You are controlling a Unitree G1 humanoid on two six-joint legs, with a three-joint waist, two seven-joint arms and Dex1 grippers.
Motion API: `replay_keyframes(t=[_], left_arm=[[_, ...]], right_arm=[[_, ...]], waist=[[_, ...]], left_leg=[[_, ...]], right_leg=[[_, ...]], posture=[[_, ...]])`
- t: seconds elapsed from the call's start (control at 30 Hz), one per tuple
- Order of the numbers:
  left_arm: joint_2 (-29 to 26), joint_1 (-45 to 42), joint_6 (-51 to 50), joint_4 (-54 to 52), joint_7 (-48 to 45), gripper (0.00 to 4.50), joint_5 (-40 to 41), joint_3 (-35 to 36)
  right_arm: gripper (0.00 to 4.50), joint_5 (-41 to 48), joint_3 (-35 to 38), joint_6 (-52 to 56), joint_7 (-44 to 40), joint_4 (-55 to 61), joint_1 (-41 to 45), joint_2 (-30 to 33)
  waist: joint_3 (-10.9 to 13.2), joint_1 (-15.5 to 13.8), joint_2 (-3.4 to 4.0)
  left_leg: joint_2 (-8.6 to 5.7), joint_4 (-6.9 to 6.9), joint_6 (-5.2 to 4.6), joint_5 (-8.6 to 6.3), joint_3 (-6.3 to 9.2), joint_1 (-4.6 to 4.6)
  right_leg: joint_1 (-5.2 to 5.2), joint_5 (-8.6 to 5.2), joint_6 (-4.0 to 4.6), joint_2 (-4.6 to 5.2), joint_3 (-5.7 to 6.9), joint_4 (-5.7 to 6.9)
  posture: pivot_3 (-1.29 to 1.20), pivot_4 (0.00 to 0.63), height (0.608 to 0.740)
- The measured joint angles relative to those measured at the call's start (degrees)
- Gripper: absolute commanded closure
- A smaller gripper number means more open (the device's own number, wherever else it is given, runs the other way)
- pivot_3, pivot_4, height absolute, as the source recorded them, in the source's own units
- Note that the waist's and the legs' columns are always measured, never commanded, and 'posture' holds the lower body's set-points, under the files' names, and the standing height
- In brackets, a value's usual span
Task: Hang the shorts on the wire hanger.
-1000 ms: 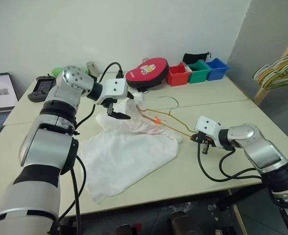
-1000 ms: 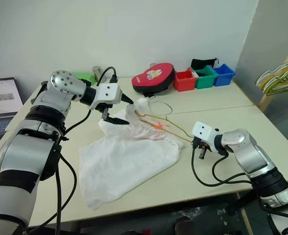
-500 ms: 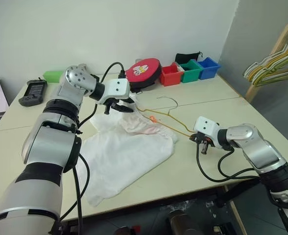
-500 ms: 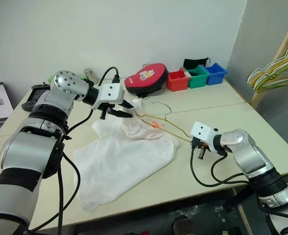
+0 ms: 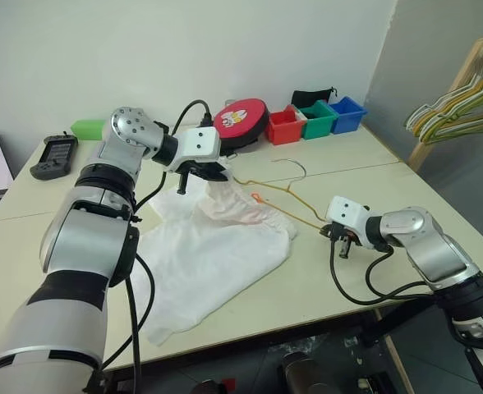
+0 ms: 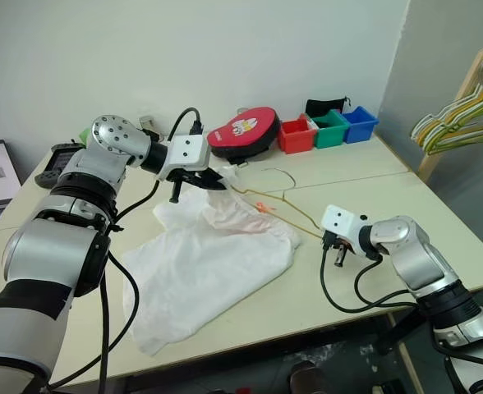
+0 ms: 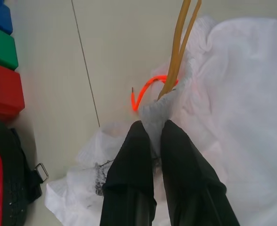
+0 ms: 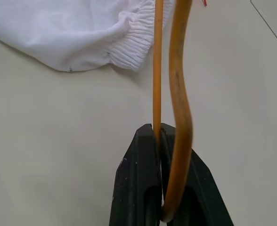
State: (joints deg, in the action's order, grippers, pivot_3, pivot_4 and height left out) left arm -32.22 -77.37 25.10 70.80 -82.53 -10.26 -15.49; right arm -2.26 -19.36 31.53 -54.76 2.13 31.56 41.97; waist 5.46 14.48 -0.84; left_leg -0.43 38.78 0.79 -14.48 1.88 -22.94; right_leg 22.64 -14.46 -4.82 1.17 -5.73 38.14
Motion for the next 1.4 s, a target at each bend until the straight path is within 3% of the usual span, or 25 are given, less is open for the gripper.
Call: replay_keyframes(t=[0.53,0.6,0.8,0.97,1.07,1.27,1.4], left_arm=[[0.67,-1.86,2.11,0.00,-1.76,4.46,-2.26,-0.05],[0.57,-1.80,2.71,0.00,-1.76,3.76,-2.33,-0.04],[0.80,-1.76,2.98,0.00,-0.84,2.38,-2.35,-0.02],[0.80,-1.75,3.09,0.00,-0.67,2.38,-2.35,-0.02],[0.81,-1.73,3.10,0.00,-0.76,2.84,-2.34,-0.01],[1.01,-1.73,2.48,0.00,-2.27,4.26,-1.68,0.26],[0.99,-1.73,2.36,0.00,-3.27,4.47,-1.49,0.49]], right_arm=[[4.50,-3.19,-2.30,-3.57,-1.81,-3.57,0.69,-1.55],[4.50,-3.21,-2.18,-3.57,-2.29,-3.62,0.97,-1.50],[4.50,-3.23,-2.10,-3.64,-2.68,-3.65,1.21,-1.50],[4.50,-3.23,-2.10,-3.64,-2.72,-3.64,1.21,-1.55],[4.50,-3.24,-2.10,-3.64,-2.72,-3.64,1.21,-1.59],[4.50,-3.27,-2.10,-3.64,-2.72,-3.64,1.20,-1.62],[4.50,-3.30,-2.11,-3.64,-2.72,-3.65,1.19,-1.64]], waist=[[0.00,0.12,0.00],[0.00,0.11,0.00],[0.00,0.09,0.00],[0.00,0.09,0.00],[0.00,0.09,0.00],[0.00,0.09,0.00],[0.00,0.09,0.00]], left_leg=[[0.00,0.01,0.00,0.00,0.02,0.01],[0.01,0.02,0.00,0.00,0.02,0.01],[0.01,0.02,0.00,0.00,0.03,0.00],[0.01,0.03,0.00,0.00,0.04,0.01],[0.01,0.04,0.00,0.00,0.04,0.01],[0.01,0.04,0.00,0.00,0.04,0.00],[0.01,0.05,0.00,0.00,0.05,0.01]], right_leg=[[0.00,0.00,0.00,0.00,0.00,0.04],[0.00,0.00,0.00,0.00,0.00,0.04],[0.00,0.00,0.00,0.00,0.00,0.04],[0.00,0.00,0.00,0.00,0.00,0.07],[0.00,0.00,0.00,0.00,0.00,0.07],[0.00,0.00,0.00,0.00,0.01,0.07],[0.00,0.00,0.01,0.00,0.01,0.09]], posture=[[-0.21,0.013,0.740],[-0.21,0.015,0.740],[-0.21,0.018,0.740],[-0.21,0.017,0.740],[-0.21,0.016,0.740],[-0.21,0.011,0.740],[-0.21,0.007,0.740]])
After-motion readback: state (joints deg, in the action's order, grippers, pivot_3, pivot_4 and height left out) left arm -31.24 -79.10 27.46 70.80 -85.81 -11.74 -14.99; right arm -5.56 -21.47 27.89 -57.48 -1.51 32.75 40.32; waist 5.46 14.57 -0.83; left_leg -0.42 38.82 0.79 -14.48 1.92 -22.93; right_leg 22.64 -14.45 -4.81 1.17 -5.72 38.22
